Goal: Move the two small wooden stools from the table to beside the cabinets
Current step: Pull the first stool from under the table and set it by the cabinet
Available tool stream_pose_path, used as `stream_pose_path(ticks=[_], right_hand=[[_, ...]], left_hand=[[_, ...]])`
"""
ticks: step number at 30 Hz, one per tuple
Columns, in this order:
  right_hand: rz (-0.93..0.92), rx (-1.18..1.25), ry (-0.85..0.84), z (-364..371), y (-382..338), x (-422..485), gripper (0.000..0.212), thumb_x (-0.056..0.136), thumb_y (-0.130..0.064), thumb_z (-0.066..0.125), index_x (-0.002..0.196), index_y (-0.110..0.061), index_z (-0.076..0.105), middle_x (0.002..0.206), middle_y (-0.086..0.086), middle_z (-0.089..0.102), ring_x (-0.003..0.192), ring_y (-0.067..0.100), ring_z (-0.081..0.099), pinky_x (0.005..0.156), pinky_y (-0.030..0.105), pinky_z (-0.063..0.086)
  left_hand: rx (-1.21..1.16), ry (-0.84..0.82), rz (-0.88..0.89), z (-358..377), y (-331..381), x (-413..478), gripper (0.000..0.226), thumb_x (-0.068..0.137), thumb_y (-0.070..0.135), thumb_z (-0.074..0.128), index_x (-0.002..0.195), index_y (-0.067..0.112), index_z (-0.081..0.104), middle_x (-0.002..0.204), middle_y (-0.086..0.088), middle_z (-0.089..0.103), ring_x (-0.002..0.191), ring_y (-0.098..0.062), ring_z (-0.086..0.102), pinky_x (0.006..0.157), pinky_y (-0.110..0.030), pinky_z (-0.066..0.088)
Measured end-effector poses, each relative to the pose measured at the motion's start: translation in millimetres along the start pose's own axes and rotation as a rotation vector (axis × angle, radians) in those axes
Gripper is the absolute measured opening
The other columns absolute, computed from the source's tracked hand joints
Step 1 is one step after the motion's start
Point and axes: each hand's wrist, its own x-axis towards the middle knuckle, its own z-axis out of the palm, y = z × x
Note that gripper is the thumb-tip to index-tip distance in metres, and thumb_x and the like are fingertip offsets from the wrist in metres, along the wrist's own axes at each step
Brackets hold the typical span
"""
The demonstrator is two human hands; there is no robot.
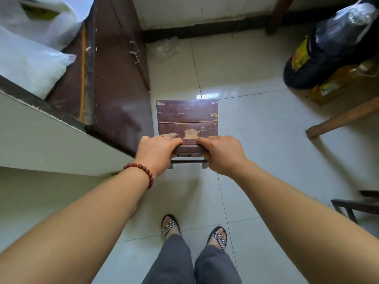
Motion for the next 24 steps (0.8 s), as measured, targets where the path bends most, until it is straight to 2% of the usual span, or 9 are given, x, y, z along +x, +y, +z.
stream_pose_path(ticks=[4,6,15,24], right_hand=[[-0.024,-0.019,0.017,12,-3,18,0.025,0.082,-0.016,0.057,0.104,-0.025,0.053,0.092,-0.001,0.065,0.08,0.029,0.058,0.053,0.03,0.031],[-0.028,-0.008,0.02,19,-3,25,0.021,0.084,-0.019,0.057,0.104,-0.024,0.054,0.093,-0.001,0.065,0.081,0.03,0.058,0.054,0.03,0.028],[-0.019,-0.012,0.028,50,-6,46,0.024,0.08,-0.017,0.06,0.102,-0.024,0.055,0.09,-0.001,0.066,0.08,0.03,0.059,0.054,0.029,0.022],[-0.036,-0.02,-0.006,68,-12,54,0.02,0.081,-0.014,0.056,0.1,-0.022,0.053,0.088,0.0,0.064,0.08,0.029,0.058,0.059,0.03,0.025]], left_hand=[[-0.03,0.045,0.004,13,-16,10,0.044,0.082,0.018,0.06,0.12,0.039,0.051,0.11,0.006,0.065,0.103,-0.024,0.058,0.077,-0.035,0.036],[-0.04,0.073,0.008,19,-23,14,0.041,0.083,0.017,0.058,0.118,0.038,0.052,0.107,0.005,0.066,0.101,-0.024,0.059,0.077,-0.035,0.036],[-0.038,0.026,0.006,51,-42,28,0.042,0.084,0.015,0.055,0.118,0.039,0.05,0.112,0.007,0.064,0.102,-0.024,0.059,0.078,-0.035,0.036],[-0.042,-0.042,-0.033,68,-55,25,0.037,0.089,0.023,0.049,0.122,0.038,0.046,0.114,0.005,0.063,0.105,-0.025,0.057,0.084,-0.035,0.036]])
